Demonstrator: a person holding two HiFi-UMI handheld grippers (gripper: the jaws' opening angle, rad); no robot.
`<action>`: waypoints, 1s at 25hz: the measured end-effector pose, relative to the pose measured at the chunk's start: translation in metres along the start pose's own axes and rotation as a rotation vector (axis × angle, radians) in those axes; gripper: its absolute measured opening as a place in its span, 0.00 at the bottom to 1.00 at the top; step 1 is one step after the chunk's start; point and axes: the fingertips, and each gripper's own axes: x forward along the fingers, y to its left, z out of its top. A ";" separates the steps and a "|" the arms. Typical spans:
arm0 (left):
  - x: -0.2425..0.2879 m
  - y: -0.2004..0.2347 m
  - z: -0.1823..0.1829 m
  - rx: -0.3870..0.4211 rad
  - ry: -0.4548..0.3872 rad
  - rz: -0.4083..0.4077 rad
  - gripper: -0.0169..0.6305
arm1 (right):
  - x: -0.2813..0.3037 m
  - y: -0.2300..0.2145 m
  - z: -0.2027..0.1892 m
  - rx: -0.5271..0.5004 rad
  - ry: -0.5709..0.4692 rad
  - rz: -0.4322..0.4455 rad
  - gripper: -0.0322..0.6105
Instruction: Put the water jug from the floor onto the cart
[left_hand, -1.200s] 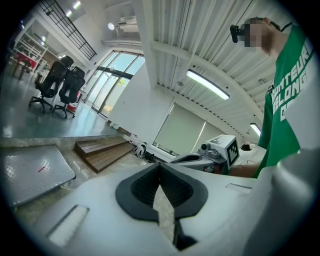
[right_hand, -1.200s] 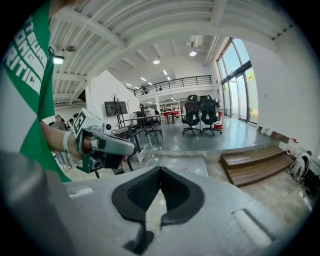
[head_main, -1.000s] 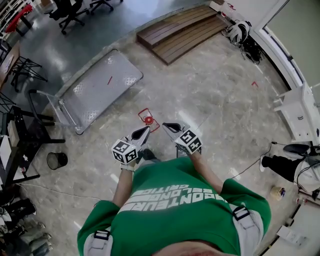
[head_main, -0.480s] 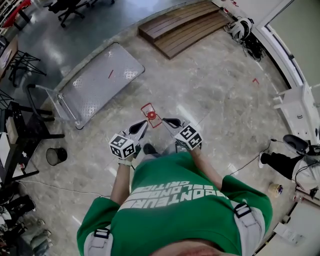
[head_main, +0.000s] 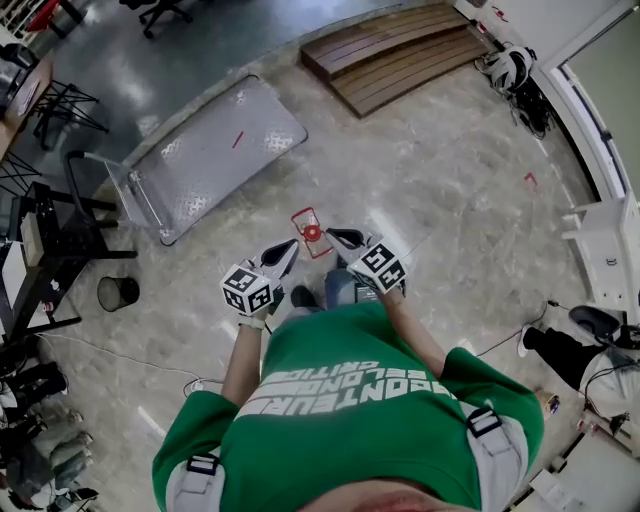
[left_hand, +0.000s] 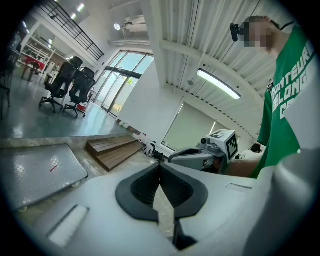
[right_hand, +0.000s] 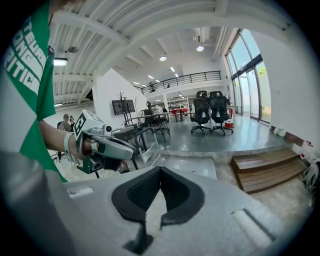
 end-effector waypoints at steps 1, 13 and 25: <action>0.005 0.004 0.002 -0.004 0.000 0.013 0.05 | 0.002 -0.007 0.003 -0.001 -0.002 0.011 0.04; 0.080 0.022 0.029 -0.015 0.006 0.086 0.05 | 0.008 -0.107 0.025 -0.027 -0.022 0.074 0.04; 0.120 0.031 0.029 -0.058 -0.010 0.165 0.05 | 0.008 -0.167 0.009 -0.033 0.025 0.132 0.04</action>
